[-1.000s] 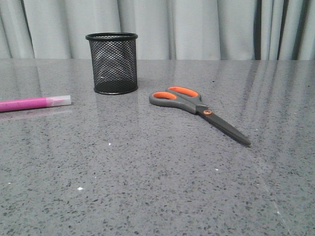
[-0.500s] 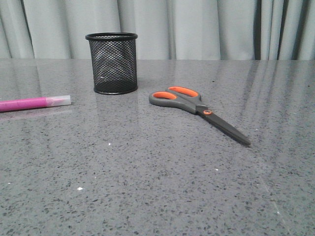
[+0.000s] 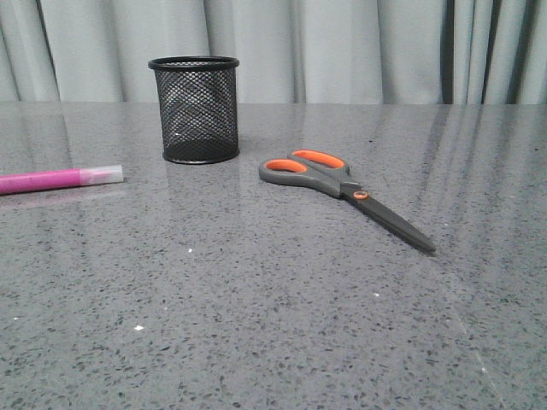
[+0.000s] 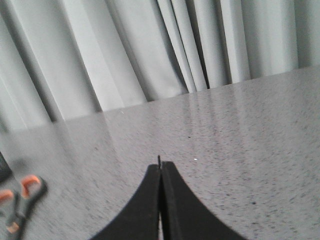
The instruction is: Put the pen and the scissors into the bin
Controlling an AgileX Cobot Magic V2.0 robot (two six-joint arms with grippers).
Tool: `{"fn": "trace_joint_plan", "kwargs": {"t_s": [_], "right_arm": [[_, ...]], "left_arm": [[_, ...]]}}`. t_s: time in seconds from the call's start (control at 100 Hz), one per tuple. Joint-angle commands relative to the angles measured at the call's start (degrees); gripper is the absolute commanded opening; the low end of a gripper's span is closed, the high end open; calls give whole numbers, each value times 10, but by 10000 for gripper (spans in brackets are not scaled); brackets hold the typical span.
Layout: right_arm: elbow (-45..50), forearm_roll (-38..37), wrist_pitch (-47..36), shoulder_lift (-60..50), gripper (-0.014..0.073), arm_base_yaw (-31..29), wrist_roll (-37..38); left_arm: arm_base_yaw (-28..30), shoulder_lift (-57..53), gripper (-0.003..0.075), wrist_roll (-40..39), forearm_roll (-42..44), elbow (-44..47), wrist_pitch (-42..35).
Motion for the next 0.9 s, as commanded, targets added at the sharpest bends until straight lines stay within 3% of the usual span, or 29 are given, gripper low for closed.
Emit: {"fn": "trace_joint_plan", "kwargs": {"t_s": [0.0,0.14,0.33,0.48,0.72,0.89], "right_arm": [[10,81,-62,-10,-68,-3,-1],[6,144,-51,-10,-68,-3,-1],[-38,142,17,3,-66,-3,-1],[-99,127,80,72,-64,-3,-2],[-260,40,224,286,-63,-3,-2],[-372,38,324,407,-64,-3,-2]], "left_arm": [[0,-15,-22,-7,-104,12,-59],[0,-15,-22,-7,-213,7,-60],[0,-12,-22,-3,-217,-39,-35],[0,22,-22,-2,-135,-108,27],[0,171,-22,-2,28,-256,177],[0,286,-22,-1,58,-349,279]]}}
